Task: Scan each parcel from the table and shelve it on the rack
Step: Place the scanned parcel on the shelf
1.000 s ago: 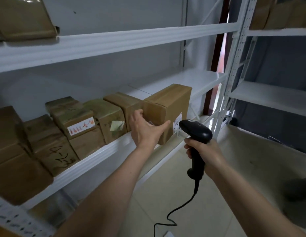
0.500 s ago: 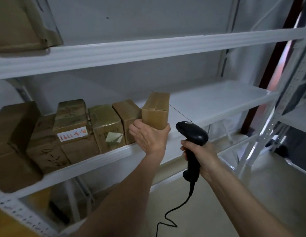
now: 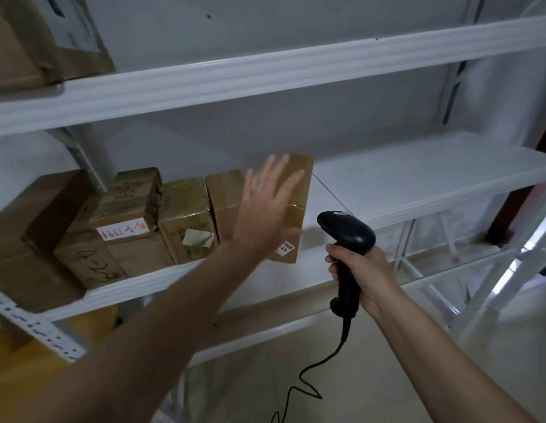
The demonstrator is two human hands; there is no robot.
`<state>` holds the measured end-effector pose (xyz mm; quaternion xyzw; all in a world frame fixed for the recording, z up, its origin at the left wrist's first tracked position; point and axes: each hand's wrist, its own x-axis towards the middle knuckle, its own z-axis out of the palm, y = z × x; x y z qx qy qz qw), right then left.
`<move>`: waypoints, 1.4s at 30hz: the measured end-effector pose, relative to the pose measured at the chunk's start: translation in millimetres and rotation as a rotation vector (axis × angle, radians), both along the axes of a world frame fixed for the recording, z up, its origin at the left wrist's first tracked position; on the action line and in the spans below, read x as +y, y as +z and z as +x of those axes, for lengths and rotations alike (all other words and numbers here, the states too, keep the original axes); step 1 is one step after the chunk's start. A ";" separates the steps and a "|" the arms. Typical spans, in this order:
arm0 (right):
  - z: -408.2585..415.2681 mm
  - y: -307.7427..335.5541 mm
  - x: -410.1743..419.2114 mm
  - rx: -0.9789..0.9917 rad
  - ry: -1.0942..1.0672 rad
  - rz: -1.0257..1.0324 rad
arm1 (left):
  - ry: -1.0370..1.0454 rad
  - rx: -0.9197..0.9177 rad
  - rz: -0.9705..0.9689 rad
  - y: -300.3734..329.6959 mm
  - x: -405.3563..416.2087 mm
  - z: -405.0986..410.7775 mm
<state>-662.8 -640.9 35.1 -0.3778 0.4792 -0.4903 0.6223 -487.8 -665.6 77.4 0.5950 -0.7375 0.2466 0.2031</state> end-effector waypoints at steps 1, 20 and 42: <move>-0.5 -0.8 -2.8 0.000 0.003 0.002 | -0.041 -0.143 0.175 13.4 -6.3 1.5; 3.4 -11.4 -22.5 0.002 0.096 0.042 | 0.301 -0.005 0.444 24.9 -83.9 -5.2; 80.3 -26.8 40.5 0.020 0.270 0.108 | 0.049 0.370 0.064 -62.8 70.5 84.0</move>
